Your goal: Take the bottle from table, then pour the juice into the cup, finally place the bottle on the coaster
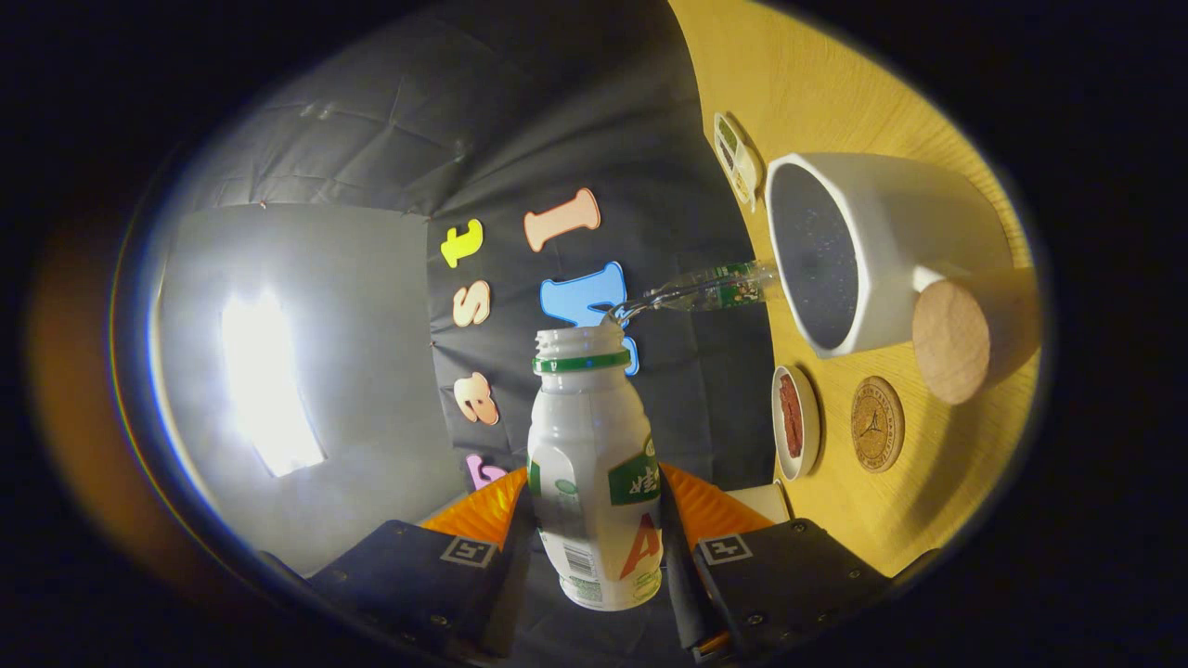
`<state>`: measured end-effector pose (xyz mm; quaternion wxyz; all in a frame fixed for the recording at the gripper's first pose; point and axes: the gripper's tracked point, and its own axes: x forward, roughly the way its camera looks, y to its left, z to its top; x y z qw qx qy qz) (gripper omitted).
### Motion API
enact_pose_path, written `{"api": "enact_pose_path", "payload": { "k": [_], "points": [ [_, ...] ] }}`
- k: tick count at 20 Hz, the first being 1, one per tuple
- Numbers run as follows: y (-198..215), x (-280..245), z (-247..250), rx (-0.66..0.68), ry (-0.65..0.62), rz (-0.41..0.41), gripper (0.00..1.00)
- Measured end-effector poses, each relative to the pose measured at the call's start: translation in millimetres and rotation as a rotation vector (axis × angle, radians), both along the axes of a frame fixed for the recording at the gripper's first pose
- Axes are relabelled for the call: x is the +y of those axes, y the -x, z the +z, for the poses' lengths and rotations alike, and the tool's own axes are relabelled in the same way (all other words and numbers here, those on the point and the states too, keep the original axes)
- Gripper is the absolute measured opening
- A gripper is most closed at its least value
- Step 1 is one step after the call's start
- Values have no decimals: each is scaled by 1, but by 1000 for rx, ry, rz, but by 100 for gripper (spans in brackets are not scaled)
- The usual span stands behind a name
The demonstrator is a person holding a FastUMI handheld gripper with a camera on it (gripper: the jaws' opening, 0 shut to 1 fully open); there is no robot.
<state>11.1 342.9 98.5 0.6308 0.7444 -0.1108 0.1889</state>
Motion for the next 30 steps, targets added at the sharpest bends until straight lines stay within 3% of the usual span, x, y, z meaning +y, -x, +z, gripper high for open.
{"api": "enact_pose_path", "payload": {
  "k": [30],
  "points": [
    [3,3,4,-5,-73,27,64]
  ]
}}
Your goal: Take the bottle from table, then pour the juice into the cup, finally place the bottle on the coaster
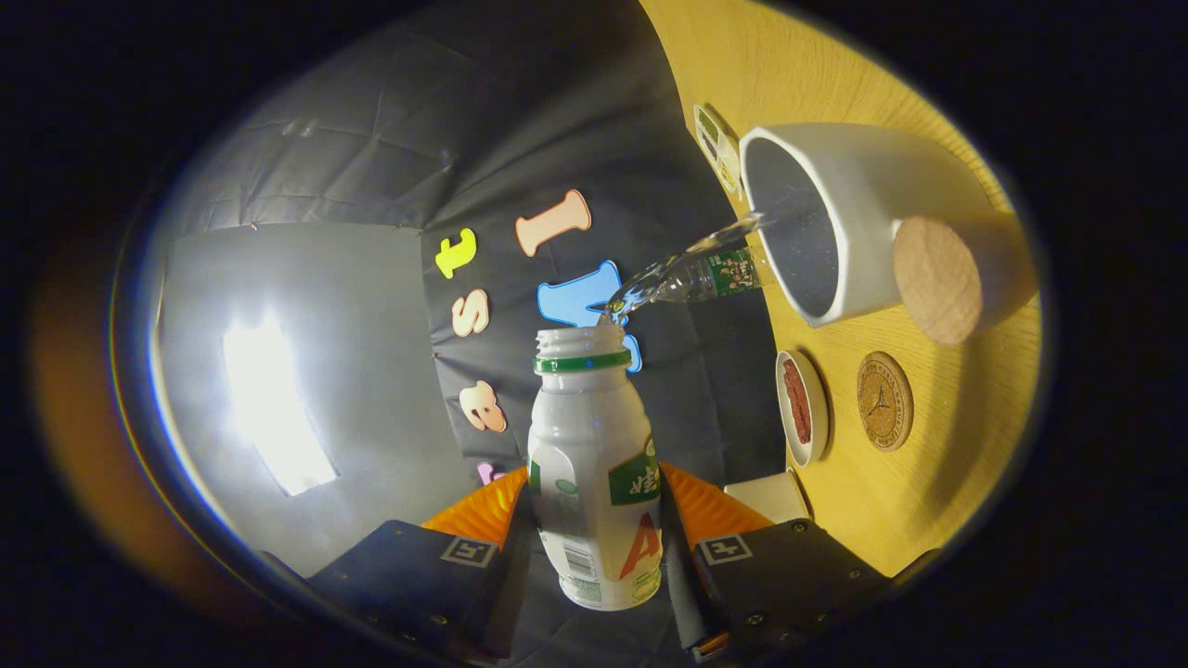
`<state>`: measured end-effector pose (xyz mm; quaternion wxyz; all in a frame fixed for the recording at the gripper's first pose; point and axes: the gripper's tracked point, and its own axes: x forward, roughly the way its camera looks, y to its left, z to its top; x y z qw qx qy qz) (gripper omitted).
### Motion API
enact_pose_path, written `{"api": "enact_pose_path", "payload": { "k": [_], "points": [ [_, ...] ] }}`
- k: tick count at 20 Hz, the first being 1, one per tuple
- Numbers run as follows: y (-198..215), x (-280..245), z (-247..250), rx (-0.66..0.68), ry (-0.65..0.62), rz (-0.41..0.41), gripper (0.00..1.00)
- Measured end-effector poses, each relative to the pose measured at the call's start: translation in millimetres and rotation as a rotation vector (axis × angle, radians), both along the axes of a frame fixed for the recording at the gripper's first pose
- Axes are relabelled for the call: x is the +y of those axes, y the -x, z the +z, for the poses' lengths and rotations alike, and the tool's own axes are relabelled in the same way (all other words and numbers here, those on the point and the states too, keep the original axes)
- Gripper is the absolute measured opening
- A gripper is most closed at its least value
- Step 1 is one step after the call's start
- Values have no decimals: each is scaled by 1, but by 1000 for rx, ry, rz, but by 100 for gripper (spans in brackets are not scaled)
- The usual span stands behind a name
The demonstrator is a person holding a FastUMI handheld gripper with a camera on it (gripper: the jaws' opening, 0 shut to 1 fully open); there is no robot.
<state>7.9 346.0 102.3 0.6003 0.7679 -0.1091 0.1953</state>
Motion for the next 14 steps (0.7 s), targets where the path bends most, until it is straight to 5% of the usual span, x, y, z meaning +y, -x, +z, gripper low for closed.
{"api": "enact_pose_path", "payload": {
  "k": [14],
  "points": [
    [1,1,4,-8,-54,8,64]
  ]
}}
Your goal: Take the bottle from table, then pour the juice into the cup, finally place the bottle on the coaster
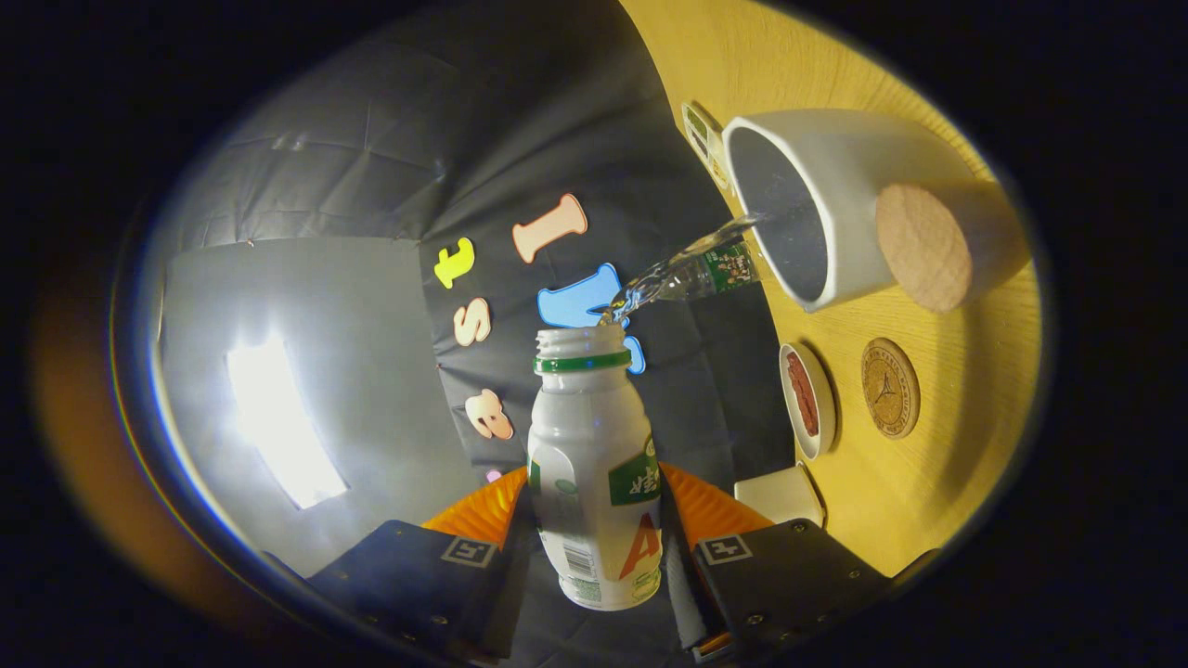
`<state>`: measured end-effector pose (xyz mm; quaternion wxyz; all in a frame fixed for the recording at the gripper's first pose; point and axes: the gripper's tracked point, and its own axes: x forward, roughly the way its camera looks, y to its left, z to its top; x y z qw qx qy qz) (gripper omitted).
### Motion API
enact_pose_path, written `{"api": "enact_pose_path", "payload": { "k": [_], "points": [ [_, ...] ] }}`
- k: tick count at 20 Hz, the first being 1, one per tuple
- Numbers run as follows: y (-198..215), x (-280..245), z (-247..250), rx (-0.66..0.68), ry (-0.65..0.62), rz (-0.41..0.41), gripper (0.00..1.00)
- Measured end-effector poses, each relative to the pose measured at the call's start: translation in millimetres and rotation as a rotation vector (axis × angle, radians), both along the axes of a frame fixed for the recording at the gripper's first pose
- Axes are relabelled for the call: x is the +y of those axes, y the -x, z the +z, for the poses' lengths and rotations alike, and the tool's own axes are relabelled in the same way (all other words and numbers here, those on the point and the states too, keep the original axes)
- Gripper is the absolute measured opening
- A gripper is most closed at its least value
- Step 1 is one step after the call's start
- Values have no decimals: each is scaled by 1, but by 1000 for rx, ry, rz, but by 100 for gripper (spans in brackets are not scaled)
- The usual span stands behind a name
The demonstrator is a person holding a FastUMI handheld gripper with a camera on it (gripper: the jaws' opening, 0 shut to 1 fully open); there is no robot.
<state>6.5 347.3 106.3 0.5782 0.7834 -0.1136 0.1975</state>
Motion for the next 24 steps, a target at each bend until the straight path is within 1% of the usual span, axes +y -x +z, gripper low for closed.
{"api": "enact_pose_path", "payload": {
  "k": [24],
  "points": [
    [0,-5,6,-20,-104,-10,64]
  ]
}}
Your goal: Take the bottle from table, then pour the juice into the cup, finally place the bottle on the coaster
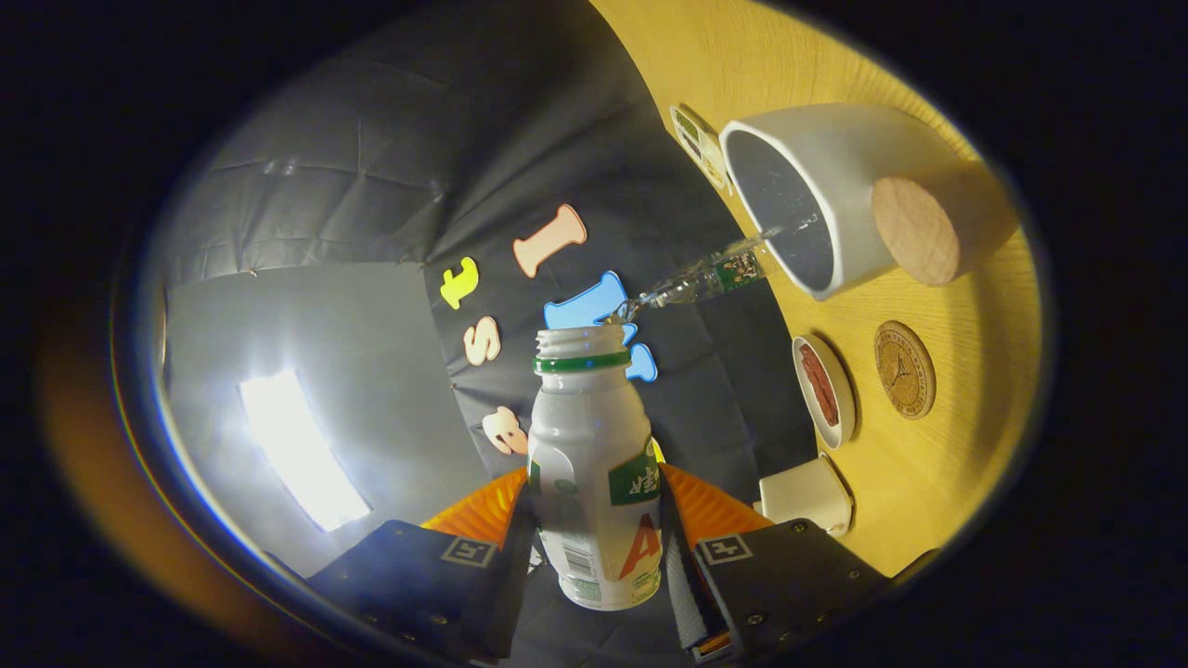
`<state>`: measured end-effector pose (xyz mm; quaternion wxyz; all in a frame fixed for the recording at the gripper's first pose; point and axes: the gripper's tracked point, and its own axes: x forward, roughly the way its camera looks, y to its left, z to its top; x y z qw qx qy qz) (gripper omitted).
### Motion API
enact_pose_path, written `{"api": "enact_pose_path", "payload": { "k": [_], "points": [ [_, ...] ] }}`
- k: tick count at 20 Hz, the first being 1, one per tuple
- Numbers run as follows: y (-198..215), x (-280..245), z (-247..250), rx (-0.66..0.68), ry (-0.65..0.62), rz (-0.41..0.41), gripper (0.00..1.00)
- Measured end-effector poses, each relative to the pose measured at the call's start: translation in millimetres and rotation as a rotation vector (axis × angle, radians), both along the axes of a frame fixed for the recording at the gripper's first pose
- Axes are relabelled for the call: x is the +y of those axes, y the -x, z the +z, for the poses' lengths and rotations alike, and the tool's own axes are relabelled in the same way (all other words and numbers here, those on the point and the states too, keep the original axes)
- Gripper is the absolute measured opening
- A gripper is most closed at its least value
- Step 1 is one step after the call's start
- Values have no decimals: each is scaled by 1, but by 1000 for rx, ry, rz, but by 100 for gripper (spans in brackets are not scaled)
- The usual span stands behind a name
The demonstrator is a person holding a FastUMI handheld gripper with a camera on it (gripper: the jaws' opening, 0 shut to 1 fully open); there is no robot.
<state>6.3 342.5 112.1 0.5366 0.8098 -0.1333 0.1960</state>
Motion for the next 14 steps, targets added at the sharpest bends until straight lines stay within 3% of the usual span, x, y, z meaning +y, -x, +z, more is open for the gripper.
{"api": "enact_pose_path", "payload": {
  "k": [14],
  "points": [
    [-3,-4,1,3,-77,-14,64]
  ]
}}
